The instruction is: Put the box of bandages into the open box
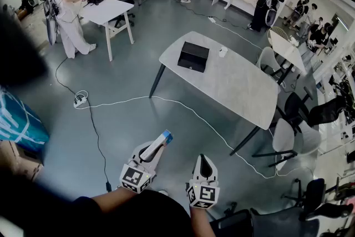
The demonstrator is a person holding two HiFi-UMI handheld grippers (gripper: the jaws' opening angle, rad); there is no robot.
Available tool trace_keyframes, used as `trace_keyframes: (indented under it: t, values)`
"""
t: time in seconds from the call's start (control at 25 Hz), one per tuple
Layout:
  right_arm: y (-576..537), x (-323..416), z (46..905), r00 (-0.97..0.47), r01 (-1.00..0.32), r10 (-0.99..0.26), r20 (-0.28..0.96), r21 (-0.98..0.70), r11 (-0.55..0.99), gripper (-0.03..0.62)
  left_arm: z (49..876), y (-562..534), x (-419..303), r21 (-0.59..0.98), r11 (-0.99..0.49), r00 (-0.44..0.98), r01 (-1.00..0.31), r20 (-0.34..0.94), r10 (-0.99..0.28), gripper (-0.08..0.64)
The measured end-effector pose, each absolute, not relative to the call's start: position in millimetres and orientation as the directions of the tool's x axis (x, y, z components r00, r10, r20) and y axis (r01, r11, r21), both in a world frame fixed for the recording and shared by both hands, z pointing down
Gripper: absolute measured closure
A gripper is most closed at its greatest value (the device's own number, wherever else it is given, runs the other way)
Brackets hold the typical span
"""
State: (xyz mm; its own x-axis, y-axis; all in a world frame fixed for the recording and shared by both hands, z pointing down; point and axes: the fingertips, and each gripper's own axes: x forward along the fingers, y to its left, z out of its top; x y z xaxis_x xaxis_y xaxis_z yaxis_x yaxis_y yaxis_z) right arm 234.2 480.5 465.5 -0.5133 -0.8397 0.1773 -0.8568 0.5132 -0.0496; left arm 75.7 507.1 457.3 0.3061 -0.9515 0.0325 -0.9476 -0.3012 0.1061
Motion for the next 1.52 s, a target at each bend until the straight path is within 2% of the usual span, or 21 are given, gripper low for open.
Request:
trace_keyframes:
  t: [0.12, 0.24, 0.36, 0.56, 0.96, 1.2, 1.52]
  values:
    - [476.9, 241.3, 458.5, -0.534, -0.845, -0.835, 0.135, -0.073, 0.529, 0.580, 456.9, 503.9, 80.0, 0.101, -0.278, 0.282, -0.955, 0.034, -0.959, 0.482]
    - [474.8, 250.3, 449.0, -0.511, -0.859, -0.856, 0.085, -0.025, 0.511, 0.580, 461.4, 501.2, 78.4, 0.104, -0.236, 0.242, -0.966, 0.043, -0.969, 0.482]
    - [472.0, 248.6, 452.9, -0.507, -0.859, -0.856, 0.103, 0.020, 0.511, 0.580, 469.4, 500.6, 78.8, 0.137, -0.211, 0.221, -0.968, 0.065, -0.973, 0.482]
    - [449.7, 227.9, 456.7, -0.538, -0.843, -0.835, 0.114, -0.065, 0.534, 0.580, 468.7, 475.0, 69.8, 0.131, -0.259, 0.269, -0.957, 0.068, -0.961, 0.482]
    - [358.8, 136.0, 467.5, -0.524, -0.850, -0.833, 0.176, -0.048, 0.525, 0.580, 481.1, 388.7, -10.7, 0.245, -0.318, 0.346, -0.916, 0.079, -0.935, 0.482]
    - [307.3, 83.9, 453.6, -0.496, -0.868, -0.853, 0.164, -0.070, 0.492, 0.580, 479.6, 330.0, -58.4, 0.235, -0.382, 0.409, -0.894, 0.077, -0.909, 0.482]
    - [259.4, 11.8, 463.8, -0.449, -0.893, -0.873, 0.192, -0.059, 0.447, 0.580, 474.3, 267.5, -140.1, 0.295, -0.372, 0.404, -0.880, 0.055, -0.913, 0.482]
